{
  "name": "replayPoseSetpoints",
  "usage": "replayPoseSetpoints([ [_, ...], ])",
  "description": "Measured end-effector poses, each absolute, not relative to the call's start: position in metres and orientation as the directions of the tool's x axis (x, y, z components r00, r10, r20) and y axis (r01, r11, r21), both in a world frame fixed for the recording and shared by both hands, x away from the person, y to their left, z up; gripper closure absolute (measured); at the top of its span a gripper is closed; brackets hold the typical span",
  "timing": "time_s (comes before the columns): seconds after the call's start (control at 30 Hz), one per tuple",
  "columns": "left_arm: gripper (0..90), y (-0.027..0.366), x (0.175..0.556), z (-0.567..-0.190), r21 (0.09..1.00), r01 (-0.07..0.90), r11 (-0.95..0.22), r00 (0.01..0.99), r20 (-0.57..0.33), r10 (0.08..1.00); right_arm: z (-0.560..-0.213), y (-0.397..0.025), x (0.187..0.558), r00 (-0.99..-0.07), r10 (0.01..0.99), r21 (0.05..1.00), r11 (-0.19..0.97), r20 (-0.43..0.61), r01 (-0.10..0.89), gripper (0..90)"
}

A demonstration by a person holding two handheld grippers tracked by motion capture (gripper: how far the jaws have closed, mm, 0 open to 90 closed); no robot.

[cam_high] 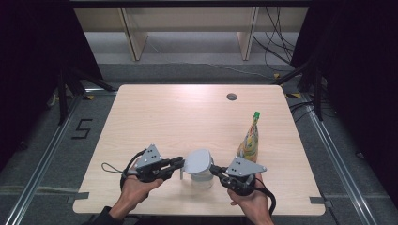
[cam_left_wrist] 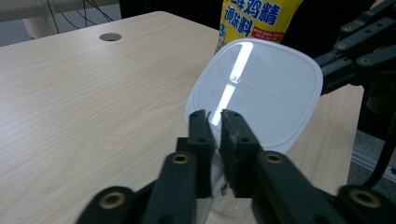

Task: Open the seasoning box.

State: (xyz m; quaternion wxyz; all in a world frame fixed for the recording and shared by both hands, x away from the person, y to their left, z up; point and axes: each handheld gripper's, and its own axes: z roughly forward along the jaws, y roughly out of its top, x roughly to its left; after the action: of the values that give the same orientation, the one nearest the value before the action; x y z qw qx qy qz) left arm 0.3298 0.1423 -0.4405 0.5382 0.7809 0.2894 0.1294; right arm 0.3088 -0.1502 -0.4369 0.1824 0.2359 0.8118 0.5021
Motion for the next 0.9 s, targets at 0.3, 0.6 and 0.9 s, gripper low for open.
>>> replayPoseSetpoints([
  [0.3,41.3,0.164,0.308,-0.462,0.878,0.353,-0.324,0.800,-0.104,0.592,-0.430,-0.135,0.309,-0.828,0.553,0.902,0.398,-0.092,0.165,89.7],
  [0.6,33.6,0.183,0.297,-0.479,0.850,0.410,-0.331,0.771,-0.129,0.623,-0.420,-0.121,0.305,-0.839,0.530,0.908,0.401,-0.123,0.120,89.8],
  [0.9,31.7,0.196,0.291,-0.489,0.827,0.444,-0.346,0.753,-0.134,0.644,-0.416,-0.107,0.302,-0.849,0.508,0.907,0.412,-0.145,0.091,89.7],
])
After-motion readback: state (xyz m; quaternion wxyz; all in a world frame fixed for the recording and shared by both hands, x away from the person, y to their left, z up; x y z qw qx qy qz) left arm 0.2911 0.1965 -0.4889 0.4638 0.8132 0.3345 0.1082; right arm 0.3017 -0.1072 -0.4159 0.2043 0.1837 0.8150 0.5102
